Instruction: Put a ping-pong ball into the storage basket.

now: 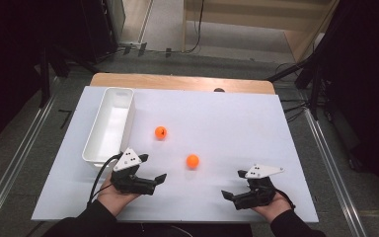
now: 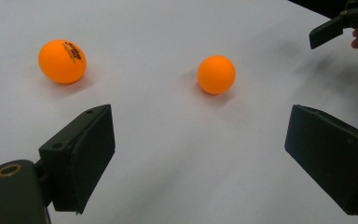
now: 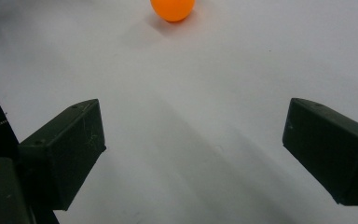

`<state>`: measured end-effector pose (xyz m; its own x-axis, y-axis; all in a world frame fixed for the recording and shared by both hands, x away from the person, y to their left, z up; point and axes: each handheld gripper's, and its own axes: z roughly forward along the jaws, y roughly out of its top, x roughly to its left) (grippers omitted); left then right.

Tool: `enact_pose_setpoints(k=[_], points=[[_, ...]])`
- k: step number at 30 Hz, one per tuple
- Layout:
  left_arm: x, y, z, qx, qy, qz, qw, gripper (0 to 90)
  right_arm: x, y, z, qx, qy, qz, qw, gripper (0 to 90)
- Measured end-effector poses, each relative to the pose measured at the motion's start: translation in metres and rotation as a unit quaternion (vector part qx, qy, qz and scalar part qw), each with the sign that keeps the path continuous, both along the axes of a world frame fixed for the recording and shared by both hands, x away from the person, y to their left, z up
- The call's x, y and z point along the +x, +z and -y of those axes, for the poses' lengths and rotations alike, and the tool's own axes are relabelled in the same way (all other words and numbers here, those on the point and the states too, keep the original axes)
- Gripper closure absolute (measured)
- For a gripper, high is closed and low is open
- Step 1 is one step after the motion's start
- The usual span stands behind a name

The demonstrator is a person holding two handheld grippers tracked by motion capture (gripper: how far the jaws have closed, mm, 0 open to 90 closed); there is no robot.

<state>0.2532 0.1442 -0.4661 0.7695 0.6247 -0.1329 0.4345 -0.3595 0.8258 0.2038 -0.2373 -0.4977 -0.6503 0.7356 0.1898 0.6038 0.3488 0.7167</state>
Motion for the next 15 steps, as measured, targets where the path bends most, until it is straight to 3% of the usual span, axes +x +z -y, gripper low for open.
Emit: enact_pose_setpoints(k=[6,15], points=[[0.0025,-0.001,0.003,0.006,0.005,0.006,1.0,8.7,-0.0001,0.0001,0.0001,0.0,0.0,0.0,1.0,4.3],[0.0077,-0.0026,0.0068,0.006,0.038,0.01,0.9992,8.8,-0.0001,0.0002,0.0003,0.0,0.0,-0.001,1.0,4.3]])
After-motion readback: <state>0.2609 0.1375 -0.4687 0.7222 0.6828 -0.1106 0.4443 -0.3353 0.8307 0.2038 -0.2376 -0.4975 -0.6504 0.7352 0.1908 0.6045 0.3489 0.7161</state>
